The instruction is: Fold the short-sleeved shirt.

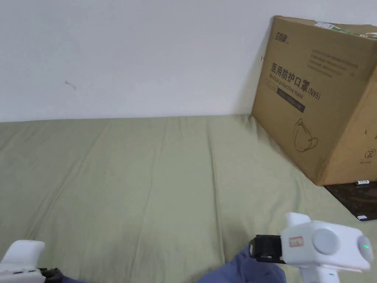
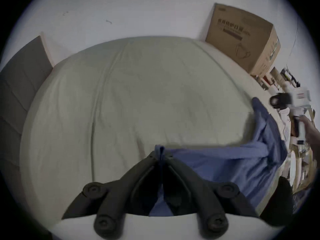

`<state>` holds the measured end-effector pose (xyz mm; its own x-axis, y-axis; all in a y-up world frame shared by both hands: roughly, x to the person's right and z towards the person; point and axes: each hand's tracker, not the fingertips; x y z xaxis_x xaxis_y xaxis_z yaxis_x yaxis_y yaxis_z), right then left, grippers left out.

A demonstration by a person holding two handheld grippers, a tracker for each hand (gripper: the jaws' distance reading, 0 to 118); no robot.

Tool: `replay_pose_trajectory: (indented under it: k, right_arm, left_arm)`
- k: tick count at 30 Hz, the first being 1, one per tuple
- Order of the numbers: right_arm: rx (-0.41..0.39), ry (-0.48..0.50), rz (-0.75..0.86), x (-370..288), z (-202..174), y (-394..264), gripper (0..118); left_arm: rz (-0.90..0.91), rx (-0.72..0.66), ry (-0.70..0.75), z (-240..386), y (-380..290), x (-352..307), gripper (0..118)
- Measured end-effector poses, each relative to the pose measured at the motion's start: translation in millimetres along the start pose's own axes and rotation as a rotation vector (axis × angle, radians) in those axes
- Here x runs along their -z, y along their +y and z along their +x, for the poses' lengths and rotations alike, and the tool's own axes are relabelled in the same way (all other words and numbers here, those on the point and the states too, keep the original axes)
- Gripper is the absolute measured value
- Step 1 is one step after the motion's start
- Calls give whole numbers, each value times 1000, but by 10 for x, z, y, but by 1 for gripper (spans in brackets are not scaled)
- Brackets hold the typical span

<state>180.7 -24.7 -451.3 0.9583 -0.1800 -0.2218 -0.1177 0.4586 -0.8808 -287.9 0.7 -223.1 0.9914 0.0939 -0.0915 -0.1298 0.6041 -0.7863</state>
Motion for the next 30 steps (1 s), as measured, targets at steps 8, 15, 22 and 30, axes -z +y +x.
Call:
replay_pose_trajectory:
  k: [8,15,22,30]
  right_arm:
    - [-233,-128,-167,430,-316,126,5]
    - [-240,61,88,-632,-415,118,3]
    - [-262,127,318,-2092,-339,179,3]
    - [-279,151,583,-3584,-591,294,3]
  left_arm:
    - [2,-49,-4,-149,-83,-483,2]
    - [75,-105,39,-221,-118,-888,2]
    - [299,-116,85,-259,58,-1956,2]
    - [524,-128,73,-139,485,-3205,2]
